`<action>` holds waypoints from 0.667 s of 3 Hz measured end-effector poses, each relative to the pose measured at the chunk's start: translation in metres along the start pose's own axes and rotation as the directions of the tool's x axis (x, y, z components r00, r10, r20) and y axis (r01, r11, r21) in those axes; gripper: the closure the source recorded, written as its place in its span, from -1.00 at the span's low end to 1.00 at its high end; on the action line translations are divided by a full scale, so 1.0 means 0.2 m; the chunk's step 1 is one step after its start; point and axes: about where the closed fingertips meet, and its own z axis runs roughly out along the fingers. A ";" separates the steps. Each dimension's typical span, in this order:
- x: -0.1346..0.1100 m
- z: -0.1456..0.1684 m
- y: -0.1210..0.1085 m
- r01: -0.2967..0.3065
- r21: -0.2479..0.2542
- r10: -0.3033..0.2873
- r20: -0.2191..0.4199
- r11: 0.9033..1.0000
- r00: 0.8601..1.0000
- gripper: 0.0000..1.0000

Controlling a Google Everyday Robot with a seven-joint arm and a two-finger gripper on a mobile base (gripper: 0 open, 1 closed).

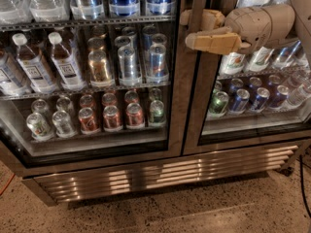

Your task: Open right fridge door

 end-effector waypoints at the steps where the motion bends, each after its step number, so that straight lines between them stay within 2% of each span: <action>1: 0.00 0.00 0.00 0.000 0.000 0.000 0.000 1.000 1.000 -0.79; 2: 0.00 0.00 0.00 0.000 0.000 0.000 0.000 1.000 1.000 -1.00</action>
Offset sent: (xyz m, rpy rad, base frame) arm -0.1828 0.1528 -0.0037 0.1808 0.0634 1.2761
